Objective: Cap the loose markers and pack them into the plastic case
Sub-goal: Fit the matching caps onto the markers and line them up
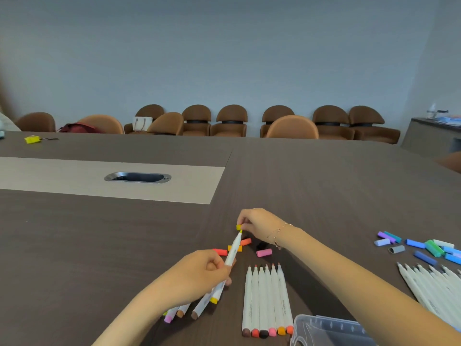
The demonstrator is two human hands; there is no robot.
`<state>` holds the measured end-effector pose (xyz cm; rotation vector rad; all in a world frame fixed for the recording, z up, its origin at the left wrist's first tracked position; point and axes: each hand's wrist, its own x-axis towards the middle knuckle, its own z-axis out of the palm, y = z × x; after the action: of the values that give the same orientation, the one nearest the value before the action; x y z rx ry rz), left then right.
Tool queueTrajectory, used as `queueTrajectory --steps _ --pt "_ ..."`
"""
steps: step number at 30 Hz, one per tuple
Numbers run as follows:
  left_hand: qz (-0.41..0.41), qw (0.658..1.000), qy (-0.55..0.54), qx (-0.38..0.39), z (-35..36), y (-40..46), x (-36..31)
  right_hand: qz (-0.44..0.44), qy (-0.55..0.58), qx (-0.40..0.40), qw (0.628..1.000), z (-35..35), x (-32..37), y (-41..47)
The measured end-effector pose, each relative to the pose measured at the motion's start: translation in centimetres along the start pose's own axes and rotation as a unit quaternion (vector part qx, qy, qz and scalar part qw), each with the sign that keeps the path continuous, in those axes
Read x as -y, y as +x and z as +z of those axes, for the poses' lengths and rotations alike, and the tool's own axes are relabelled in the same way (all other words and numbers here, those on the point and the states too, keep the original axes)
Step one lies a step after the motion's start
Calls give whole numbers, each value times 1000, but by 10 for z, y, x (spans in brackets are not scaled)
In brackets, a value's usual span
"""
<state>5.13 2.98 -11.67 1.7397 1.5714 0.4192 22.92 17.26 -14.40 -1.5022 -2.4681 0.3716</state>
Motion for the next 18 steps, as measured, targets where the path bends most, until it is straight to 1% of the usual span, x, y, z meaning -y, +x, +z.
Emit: queueTrajectory --steps 2,4,6,8,9,11,14,18 --pt "-4 999 20 -38 6 3 5 -14 6 -26 1000 -8 -9 -12" --pt "-14 997 35 -68 4 3 8 -29 41 -43 998 -18 -15 -28" --pt "-10 996 52 -77 0 2 10 -34 135 -44 989 -30 -16 -46" --pt "-1 996 65 -56 -3 1 9 -35 241 -15 970 -39 -13 -63" --pt "2 997 63 -39 -3 0 7 -40 274 0 961 -42 -10 -70" --pt "8 998 56 -15 -3 0 6 -48 296 9 954 -45 -6 -79" --pt "17 999 45 1 -3 -2 3 -42 314 4 949 -46 -3 -84" --pt "23 998 50 5 -4 -2 2 -41 290 16 956 -44 0 -83"
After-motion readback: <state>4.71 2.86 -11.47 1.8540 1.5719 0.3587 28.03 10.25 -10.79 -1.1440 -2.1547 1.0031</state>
